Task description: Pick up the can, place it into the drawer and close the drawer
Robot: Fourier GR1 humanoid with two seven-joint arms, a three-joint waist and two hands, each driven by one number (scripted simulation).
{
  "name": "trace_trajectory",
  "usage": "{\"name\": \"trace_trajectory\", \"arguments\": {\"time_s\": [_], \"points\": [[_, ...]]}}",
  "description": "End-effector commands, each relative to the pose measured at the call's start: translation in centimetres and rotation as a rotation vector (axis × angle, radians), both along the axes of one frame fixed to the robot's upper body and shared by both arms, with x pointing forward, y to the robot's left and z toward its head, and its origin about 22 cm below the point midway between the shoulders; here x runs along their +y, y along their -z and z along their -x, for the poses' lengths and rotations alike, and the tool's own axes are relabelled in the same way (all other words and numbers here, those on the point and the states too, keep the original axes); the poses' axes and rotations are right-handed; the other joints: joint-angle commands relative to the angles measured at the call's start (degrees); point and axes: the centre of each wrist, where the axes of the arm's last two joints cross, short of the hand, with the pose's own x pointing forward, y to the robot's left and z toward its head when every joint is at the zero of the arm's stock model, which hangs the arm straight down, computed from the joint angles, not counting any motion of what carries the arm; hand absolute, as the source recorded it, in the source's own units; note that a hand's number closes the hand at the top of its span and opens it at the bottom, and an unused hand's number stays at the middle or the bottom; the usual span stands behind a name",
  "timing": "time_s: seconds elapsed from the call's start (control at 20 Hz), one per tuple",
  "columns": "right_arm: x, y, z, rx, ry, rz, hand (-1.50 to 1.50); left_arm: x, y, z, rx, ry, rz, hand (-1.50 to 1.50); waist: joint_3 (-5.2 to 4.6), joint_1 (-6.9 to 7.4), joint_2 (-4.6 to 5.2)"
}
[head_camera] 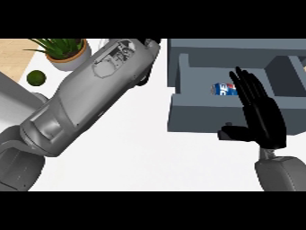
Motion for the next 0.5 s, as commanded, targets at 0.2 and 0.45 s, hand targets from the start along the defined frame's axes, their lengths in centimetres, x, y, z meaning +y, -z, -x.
{"name": "trace_trajectory", "arguments": {"time_s": [0.2, 0.45], "points": [[0.2, 4.5, -2.8, 0.008, 0.068, 0.036, -1.5, 4.8, 1.3, 1.0, -0.01, -0.003, -0.011, -1.5, 0.19, 1.77, 0.11], [0.4, 6.0, -5.0, 0.021, 0.09, 0.098, -1.5, 5.4, -0.9, 1.5, 0.013, 0.007, -0.003, -1.5, 0.25, 2.38, 0.4]]}}
